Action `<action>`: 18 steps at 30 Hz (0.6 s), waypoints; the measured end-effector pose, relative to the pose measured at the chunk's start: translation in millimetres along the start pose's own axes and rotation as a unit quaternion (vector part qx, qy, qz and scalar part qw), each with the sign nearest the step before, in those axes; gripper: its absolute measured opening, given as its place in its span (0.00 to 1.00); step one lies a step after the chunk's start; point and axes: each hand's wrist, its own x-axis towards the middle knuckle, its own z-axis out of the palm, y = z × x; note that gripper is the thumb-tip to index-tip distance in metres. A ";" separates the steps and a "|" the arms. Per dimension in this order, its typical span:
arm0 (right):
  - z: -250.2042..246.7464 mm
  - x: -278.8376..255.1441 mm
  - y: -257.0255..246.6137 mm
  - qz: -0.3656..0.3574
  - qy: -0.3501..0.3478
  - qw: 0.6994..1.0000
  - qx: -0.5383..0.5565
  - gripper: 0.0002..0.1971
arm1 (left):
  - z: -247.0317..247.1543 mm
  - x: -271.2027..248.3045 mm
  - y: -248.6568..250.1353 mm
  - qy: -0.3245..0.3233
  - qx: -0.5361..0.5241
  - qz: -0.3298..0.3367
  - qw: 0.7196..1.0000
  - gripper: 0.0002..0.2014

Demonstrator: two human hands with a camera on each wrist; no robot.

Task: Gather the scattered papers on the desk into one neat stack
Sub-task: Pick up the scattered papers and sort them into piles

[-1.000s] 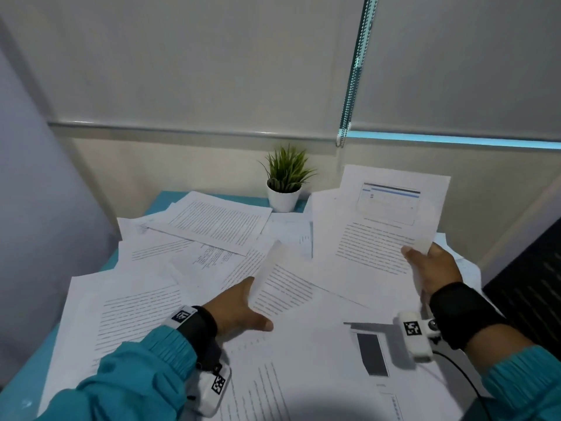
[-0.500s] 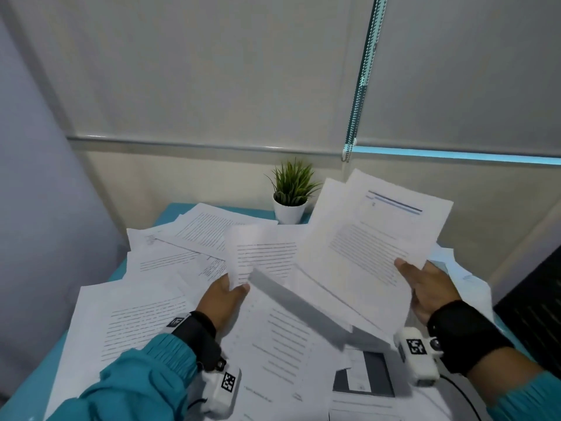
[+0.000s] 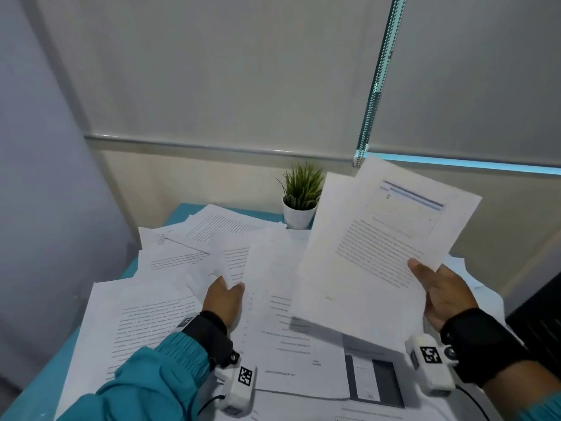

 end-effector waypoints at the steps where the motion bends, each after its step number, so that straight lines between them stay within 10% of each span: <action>1: 3.2 -2.5 5.0 0.016 -0.014 1.000 -0.002 0.43 | 2.0 -2.8 2.4 -0.009 -0.019 0.006 1.000 0.16; 5: 19.8 -13.5 30.3 0.084 -0.027 0.996 -0.005 0.20 | 11.7 -17.0 16.8 -0.060 -0.088 0.044 0.993 0.15; 9: 28.8 -23.4 46.3 0.123 -0.056 0.991 -0.006 0.42 | 18.8 -27.8 23.4 -0.109 -0.108 0.051 0.987 0.13; 11: 29.7 -25.7 50.8 0.142 -0.063 0.988 0.001 0.30 | 20.5 -30.6 24.6 -0.131 -0.113 0.054 0.983 0.14; 18: 28.8 -22.6 33.5 0.025 -0.047 0.990 -0.132 0.14 | 15.7 -35.6 25.2 -0.183 -0.036 0.064 0.980 0.10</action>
